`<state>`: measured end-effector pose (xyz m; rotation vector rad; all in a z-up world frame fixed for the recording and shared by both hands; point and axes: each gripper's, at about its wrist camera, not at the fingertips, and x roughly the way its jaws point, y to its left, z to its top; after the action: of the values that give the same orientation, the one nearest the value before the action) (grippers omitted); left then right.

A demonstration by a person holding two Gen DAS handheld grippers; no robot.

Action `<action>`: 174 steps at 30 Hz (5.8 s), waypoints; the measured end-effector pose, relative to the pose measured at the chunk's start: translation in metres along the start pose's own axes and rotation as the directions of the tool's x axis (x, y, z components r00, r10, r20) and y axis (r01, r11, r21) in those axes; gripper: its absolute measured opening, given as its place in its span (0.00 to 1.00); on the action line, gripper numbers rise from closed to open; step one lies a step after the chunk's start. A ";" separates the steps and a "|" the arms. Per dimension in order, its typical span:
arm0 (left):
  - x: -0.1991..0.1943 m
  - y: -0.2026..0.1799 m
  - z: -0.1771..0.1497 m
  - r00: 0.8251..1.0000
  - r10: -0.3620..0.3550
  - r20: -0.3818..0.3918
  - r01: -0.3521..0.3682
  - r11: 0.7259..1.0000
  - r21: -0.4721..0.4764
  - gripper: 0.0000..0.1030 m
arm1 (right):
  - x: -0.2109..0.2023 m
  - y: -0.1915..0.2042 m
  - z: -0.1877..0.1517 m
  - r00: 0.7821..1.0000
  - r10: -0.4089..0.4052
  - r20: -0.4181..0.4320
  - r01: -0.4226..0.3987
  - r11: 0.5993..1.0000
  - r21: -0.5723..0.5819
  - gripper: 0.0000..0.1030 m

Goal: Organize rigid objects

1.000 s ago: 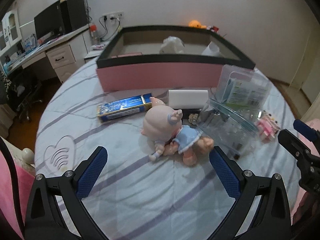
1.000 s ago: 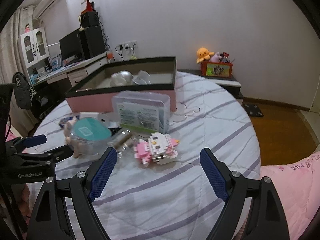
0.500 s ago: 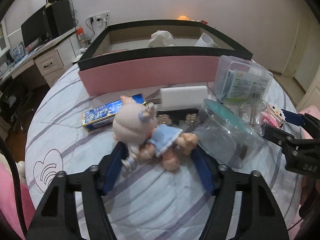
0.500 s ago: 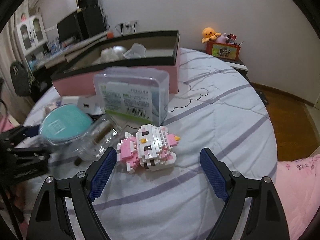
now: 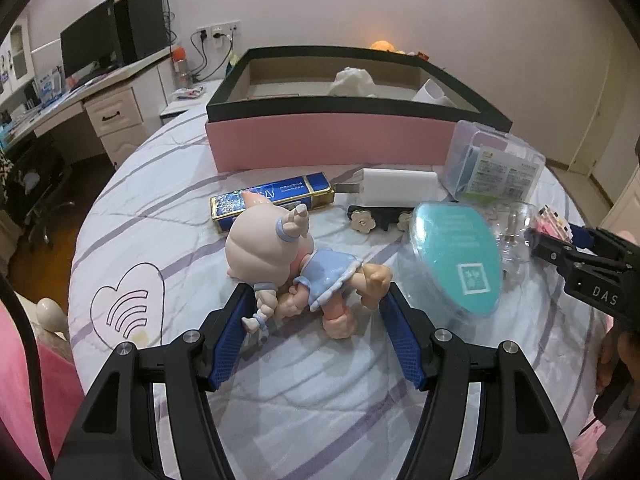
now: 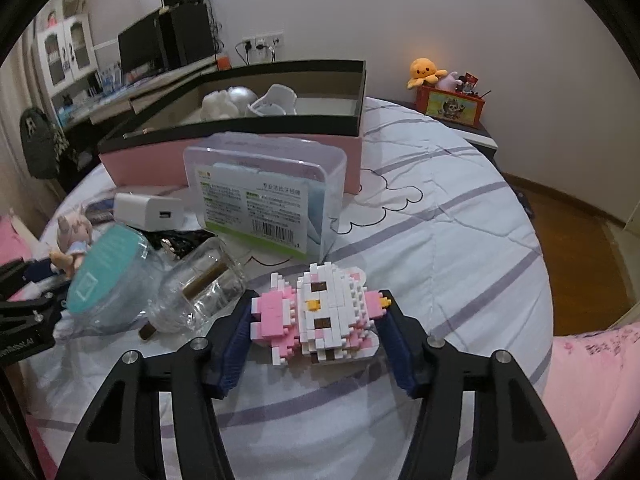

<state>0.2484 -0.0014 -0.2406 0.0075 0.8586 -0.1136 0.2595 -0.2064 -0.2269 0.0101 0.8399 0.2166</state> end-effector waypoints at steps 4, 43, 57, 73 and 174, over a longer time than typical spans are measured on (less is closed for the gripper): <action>-0.017 -0.003 -0.002 0.999 -0.030 0.045 0.031 0.999 -0.012 0.64 | -0.009 -0.002 -0.004 0.999 0.014 0.030 -0.015 0.999 0.038 0.58; -0.265 -0.040 0.000 0.759 0.057 0.648 -0.069 0.998 -0.007 0.64 | -0.252 0.112 0.010 0.770 0.054 0.636 0.027 0.993 -0.116 0.58; -0.222 -0.036 0.036 0.792 0.038 0.609 -0.059 0.998 0.014 0.64 | -0.223 0.107 0.032 0.789 0.053 0.612 0.026 0.993 -0.119 0.58; -0.001 -0.006 0.145 0.967 -0.009 0.255 0.008 1.000 0.007 0.64 | -0.033 0.066 0.120 0.941 0.051 0.336 -0.016 0.994 -0.107 0.59; -0.304 -0.039 -0.013 0.723 0.117 0.681 -0.115 0.992 -0.048 1.00 | -0.305 0.112 -0.028 0.703 -0.129 0.699 0.158 0.987 0.022 0.85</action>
<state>0.0379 -0.0105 -0.0175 0.0159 0.1058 0.0099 0.0207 -0.1584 -0.0108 -0.0108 0.0626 0.0649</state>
